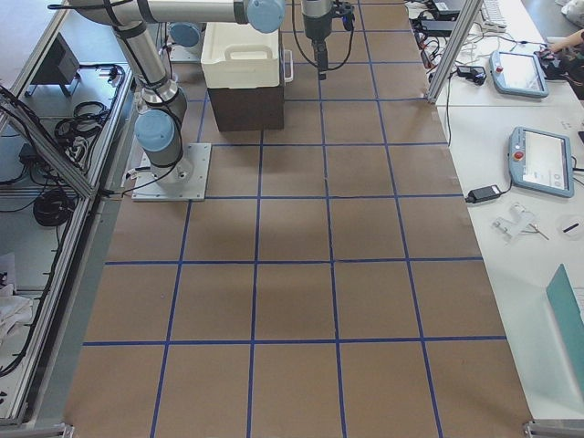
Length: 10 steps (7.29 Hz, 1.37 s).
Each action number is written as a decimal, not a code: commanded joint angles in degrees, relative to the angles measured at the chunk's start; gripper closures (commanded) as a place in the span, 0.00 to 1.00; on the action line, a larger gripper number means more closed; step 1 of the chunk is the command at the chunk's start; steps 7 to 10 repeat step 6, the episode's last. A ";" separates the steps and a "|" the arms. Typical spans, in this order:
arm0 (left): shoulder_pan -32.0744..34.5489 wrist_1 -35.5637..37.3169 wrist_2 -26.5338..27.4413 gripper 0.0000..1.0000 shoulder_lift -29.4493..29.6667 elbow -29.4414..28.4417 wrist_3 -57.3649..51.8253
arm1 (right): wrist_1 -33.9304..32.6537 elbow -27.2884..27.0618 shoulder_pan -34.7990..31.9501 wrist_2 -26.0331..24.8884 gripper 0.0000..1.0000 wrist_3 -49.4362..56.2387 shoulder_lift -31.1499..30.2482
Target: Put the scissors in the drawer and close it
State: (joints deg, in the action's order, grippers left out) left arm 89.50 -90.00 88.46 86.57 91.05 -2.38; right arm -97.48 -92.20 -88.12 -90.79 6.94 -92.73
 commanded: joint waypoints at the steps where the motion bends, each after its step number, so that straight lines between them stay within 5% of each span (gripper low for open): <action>1: -0.21 1.75 0.22 0.00 0.09 0.00 0.09 | 0.01 -0.09 -0.03 -0.08 0.00 0.00 0.00; 10: -0.38 1.75 -0.57 0.00 0.09 -0.17 0.44 | 0.01 -0.09 0.06 -0.17 0.00 0.00 0.00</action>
